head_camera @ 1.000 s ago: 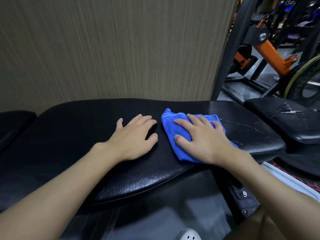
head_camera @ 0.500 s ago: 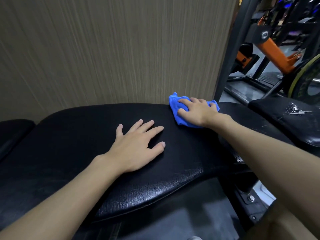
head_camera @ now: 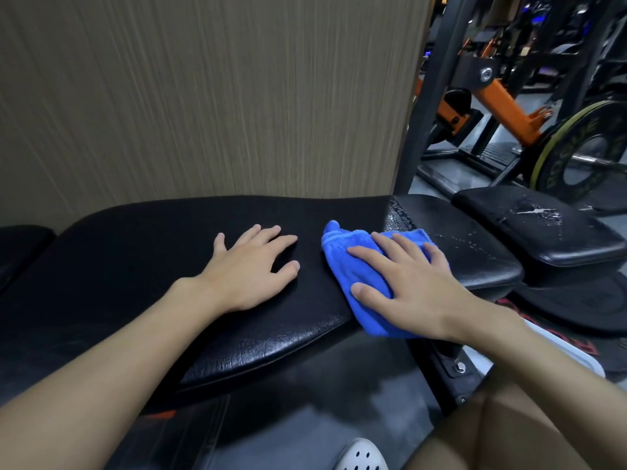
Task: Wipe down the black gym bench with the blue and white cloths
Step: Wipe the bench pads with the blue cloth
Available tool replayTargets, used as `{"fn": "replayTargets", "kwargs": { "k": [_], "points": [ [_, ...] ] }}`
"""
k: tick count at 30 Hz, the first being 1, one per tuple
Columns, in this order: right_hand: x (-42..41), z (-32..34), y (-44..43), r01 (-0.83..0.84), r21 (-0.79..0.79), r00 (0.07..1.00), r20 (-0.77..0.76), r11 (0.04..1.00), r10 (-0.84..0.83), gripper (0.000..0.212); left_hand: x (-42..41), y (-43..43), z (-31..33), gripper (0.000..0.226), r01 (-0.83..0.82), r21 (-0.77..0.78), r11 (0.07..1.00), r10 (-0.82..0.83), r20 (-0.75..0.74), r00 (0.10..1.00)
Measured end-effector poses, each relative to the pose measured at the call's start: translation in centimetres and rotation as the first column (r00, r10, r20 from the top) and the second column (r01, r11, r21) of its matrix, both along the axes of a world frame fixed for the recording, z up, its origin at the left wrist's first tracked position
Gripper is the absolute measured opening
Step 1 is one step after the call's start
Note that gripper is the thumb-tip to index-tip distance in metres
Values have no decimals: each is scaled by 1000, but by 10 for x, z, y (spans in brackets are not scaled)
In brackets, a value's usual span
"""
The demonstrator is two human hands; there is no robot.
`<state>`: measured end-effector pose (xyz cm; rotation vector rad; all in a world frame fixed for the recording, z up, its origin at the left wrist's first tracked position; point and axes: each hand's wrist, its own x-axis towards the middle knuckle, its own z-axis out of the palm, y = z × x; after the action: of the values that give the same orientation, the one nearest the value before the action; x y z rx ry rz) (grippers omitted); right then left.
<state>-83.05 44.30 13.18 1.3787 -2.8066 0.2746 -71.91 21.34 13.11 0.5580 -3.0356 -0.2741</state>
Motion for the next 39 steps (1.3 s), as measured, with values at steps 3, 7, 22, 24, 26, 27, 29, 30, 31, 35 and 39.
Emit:
{"fn": "replayTargets", "kwargs": {
  "k": [3, 7, 22, 24, 26, 27, 29, 30, 31, 35, 39],
  "points": [
    [1, 0, 0, -8, -20, 1000, -11, 1000, 8, 79, -6, 4, 2, 58, 21, 1, 1000, -21, -41, 999],
    [-25, 2, -21, 27, -22, 1000, 3, 999, -27, 64, -21, 12, 3, 58, 59, 7, 998, -59, -71, 996],
    [-158, 7, -104, 214, 17, 970, 117, 977, -215, 63, -43, 15, -8, 67, 60, -24, 998, -60, 6, 998],
    [-154, 4, -98, 201, 8, 973, 111, 979, -201, 60, -43, 14, -8, 67, 60, -22, 998, -60, 5, 998],
    [-146, 0, -87, 178, -12, 980, 94, 984, -176, 59, -43, 14, -7, 67, 55, -18, 998, -55, 6, 998],
    [-140, -1, -79, 166, -18, 983, 80, 986, -164, 58, -43, 15, -7, 68, 53, -15, 998, -53, 8, 999],
    [-125, -1, -62, 145, -25, 988, 53, 989, -143, 56, -42, 16, -7, 67, 51, -7, 999, -50, 4, 999],
    [-116, -1, -53, 137, -26, 990, 38, 990, -136, 54, -42, 17, -6, 66, 48, -1, 999, -48, 0, 999],
    [-106, -1, -44, 130, -26, 991, 21, 991, -130, 53, -41, 17, -6, 66, 47, 4, 999, -47, -3, 999],
    [-65, -1, -5, 97, -41, 995, -25, 994, -98, 61, -39, 20, -3, 65, 41, 18, 999, -41, -3, 999],
    [-48, 2, 19, 67, -4, 998, 17, 998, -67, 70, -40, 24, 1, 62, 45, 20, 999, -45, 4, 999]
  ]
}}
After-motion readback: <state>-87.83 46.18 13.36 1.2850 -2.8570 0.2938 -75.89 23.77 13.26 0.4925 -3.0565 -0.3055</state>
